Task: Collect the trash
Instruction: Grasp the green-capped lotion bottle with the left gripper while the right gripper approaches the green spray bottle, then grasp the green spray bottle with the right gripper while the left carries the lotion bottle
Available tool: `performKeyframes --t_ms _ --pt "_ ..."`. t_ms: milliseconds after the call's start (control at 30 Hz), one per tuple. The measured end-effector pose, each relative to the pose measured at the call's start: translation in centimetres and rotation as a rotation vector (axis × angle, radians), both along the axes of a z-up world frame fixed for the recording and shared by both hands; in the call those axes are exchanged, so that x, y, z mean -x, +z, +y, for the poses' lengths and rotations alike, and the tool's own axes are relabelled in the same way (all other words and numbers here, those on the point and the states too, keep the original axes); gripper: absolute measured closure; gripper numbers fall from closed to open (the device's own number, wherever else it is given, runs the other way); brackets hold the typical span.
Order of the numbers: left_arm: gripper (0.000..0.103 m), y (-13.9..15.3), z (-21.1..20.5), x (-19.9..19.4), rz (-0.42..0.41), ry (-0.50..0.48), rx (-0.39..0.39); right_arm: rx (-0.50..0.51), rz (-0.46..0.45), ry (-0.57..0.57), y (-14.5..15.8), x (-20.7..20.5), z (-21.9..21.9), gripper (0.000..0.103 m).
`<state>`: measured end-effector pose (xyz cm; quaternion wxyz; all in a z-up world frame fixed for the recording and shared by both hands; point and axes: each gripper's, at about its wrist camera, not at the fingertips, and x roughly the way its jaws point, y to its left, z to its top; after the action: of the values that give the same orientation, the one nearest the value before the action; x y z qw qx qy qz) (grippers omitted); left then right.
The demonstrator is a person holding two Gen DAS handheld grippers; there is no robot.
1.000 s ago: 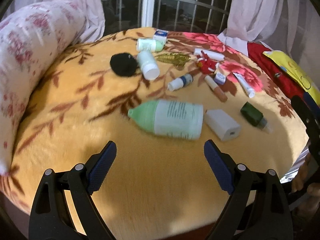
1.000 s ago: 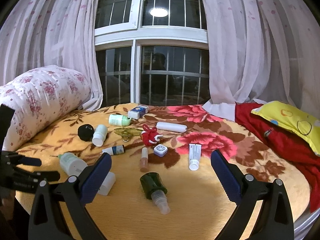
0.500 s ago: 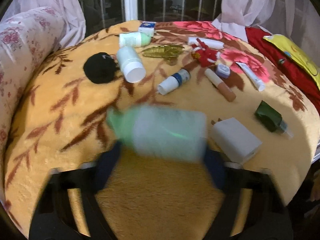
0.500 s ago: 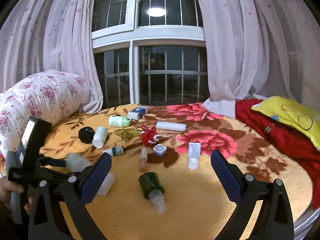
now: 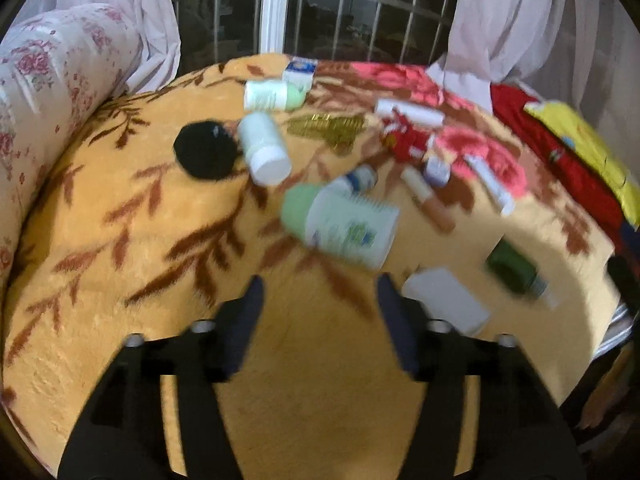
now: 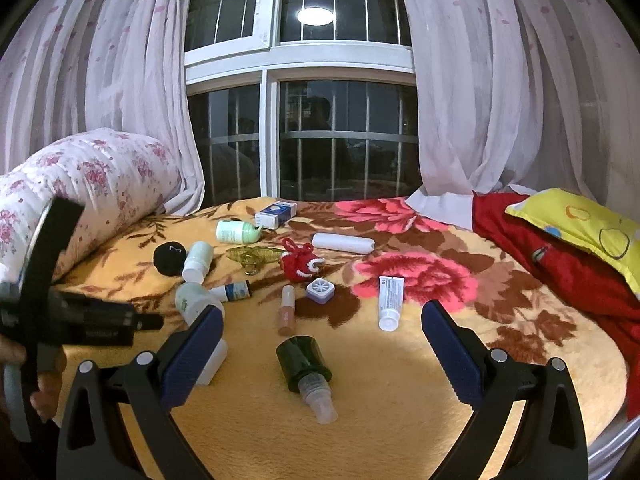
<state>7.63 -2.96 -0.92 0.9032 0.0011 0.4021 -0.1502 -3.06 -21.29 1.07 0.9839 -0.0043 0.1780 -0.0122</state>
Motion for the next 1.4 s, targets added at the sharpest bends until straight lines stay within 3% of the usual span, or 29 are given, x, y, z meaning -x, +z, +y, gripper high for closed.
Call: performKeyframes --t_ms 100,300,667,733,900,1133,1400 --pt "0.040 0.6 -1.0 -1.2 0.023 0.043 0.024 0.018 -0.011 -0.004 0.0 0.2 0.0 0.005" --pt "0.040 0.3 -3.0 -4.4 0.150 0.199 0.093 0.001 -0.032 0.009 0.1 0.8 -0.7 0.005" --pt "0.036 -2.1 -4.0 -8.5 0.275 0.517 0.105 -0.085 -0.062 0.021 0.7 2.2 -2.9 0.005" --pt "0.040 -3.2 -3.7 -9.0 0.308 0.511 0.121 -0.102 -0.064 0.021 0.8 2.3 -3.2 0.005" --pt "0.044 -3.1 -3.1 -7.9 0.257 0.451 0.116 -0.134 -0.058 0.029 0.8 2.3 -3.6 0.005" --pt "0.053 -1.3 -1.4 -4.5 0.169 0.371 0.052 -0.035 -0.029 -0.005 0.1 1.6 -2.9 0.005" --pt "0.054 0.1 2.1 0.6 0.082 0.302 -0.011 0.062 0.153 0.022 -2.4 -2.0 -0.4 0.005"
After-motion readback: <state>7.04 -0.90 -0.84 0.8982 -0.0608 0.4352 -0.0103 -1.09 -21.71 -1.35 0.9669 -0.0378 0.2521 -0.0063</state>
